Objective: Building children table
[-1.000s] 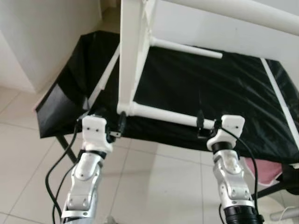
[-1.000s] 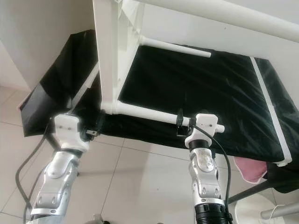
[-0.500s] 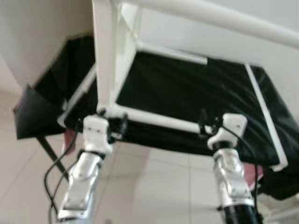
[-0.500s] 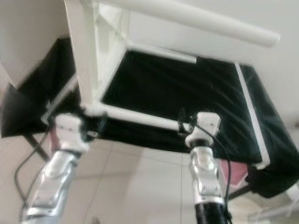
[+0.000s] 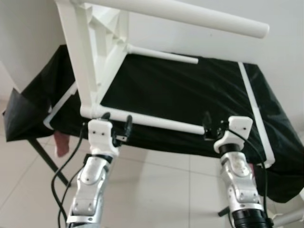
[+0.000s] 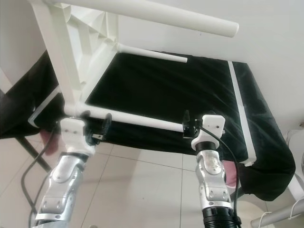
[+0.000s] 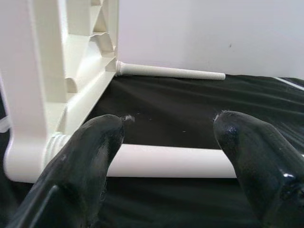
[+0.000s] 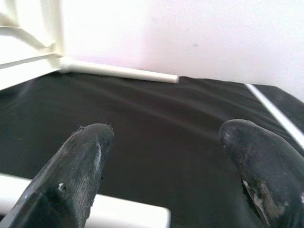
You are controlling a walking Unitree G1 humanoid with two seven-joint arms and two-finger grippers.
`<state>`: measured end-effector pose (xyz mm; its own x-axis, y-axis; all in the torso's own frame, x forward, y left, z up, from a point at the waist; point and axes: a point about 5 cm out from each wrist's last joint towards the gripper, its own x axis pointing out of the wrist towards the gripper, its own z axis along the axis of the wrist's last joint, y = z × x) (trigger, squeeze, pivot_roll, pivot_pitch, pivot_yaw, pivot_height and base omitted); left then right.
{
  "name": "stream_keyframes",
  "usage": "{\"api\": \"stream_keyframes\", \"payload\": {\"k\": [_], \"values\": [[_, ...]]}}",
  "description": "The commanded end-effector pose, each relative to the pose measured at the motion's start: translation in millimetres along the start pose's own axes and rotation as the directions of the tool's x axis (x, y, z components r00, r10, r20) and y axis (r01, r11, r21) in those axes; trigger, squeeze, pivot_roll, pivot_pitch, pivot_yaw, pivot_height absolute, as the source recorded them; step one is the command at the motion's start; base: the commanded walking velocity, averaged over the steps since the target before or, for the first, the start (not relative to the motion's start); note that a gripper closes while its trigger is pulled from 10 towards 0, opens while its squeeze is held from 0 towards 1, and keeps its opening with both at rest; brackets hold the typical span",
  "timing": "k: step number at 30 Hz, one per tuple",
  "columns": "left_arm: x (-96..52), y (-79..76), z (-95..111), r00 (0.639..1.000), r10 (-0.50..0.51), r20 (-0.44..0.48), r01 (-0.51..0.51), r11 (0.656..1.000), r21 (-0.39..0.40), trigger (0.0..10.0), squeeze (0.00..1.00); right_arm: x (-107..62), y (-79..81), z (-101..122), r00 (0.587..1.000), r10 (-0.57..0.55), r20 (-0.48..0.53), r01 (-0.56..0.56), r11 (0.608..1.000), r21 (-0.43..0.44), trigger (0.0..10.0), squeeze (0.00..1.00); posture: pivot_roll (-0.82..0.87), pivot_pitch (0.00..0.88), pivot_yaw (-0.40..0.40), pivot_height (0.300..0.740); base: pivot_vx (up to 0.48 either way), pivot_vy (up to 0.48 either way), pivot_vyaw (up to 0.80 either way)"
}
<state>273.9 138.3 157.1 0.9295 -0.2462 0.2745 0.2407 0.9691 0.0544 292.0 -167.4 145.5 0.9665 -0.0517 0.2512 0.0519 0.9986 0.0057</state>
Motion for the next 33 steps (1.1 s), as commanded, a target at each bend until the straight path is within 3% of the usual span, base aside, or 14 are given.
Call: {"api": "stream_keyframes", "payload": {"k": [1, 9, 16, 18, 19, 25, 31, 33], "values": [[-2.2, -3.1, -1.0, 0.999, -0.031, -0.018, 0.031, 0.999, -0.019, 10.0, 0.00, -0.4, -2.1, 2.5, 1.000, 0.008, 0.003, -0.008, 1.000, -0.014, 10.0, 0.00, 0.09, 0.075, -0.083, 0.740, 0.000, 0.000, 0.00], [-5.0, -14.3, -0.4, 0.990, -0.127, -0.056, 0.124, 0.991, -0.045, 10.0, 0.00, 2.3, 0.1, 21.1, 0.994, 0.068, 0.089, -0.058, 0.992, -0.109, 10.0, 0.00, 0.09, 0.084, -0.085, 0.740, 0.000, 0.000, 0.00], [-3.0, -31.5, 2.6, 0.955, -0.287, -0.073, 0.275, 0.952, -0.133, 10.0, 0.00, 8.8, 7.0, 44.9, 0.973, 0.091, 0.210, -0.042, 0.973, -0.228, 10.0, 0.00, 0.09, 0.084, -0.091, 0.740, 0.000, 0.000, 0.00], [2.6, -38.9, 5.0, 0.937, -0.341, -0.076, 0.330, 0.935, -0.131, 10.0, 0.00, 7.9, 14.0, 61.4, 0.943, 0.117, 0.312, -0.005, 0.941, -0.338, 10.0, 0.00, 0.09, 0.084, -0.097, 0.740, 0.000, 0.000, 0.00], [2.6, -38.9, 5.0, 0.937, -0.341, -0.076, 0.330, 0.935, -0.131, 10.0, 0.00, 7.9, 14.0, 61.4, 0.943, 0.117, 0.312, -0.005, 0.941, -0.338, 10.0, 0.00, 0.09, 0.084, -0.097, 0.740, 0.000, 0.000, 0.00], [27.4, -47.9, 9.0, 0.934, -0.352, -0.063, 0.344, 0.933, -0.102, 10.0, 0.00, -1.3, 28.7, 90.2, 0.843, 0.191, 0.503, 0.109, 0.855, -0.508, 10.0, 0.00, 0.10, 0.076, -0.099, 0.740, 0.000, 0.000, 0.00], [37.2, -50.4, 8.0, 0.939, -0.336, -0.074, 0.330, 0.940, -0.087, 10.0, 0.00, -2.7, 32.6, 101.7, 0.803, 0.207, 0.559, 0.158, 0.831, -0.534, 10.0, 0.00, 0.09, 0.071, -0.092, 0.740, 0.000, 0.000, 0.00], [47.2, -54.2, 7.9, 0.943, -0.323, -0.082, 0.314, 0.944, -0.098, 10.0, 0.00, -1.2, 39.5, 109.9, 0.767, 0.248, 0.592, 0.170, 0.811, -0.560, 10.0, 0.00, 0.08, 0.064, -0.083, 0.740, 0.000, 0.000, 0.00]]}}
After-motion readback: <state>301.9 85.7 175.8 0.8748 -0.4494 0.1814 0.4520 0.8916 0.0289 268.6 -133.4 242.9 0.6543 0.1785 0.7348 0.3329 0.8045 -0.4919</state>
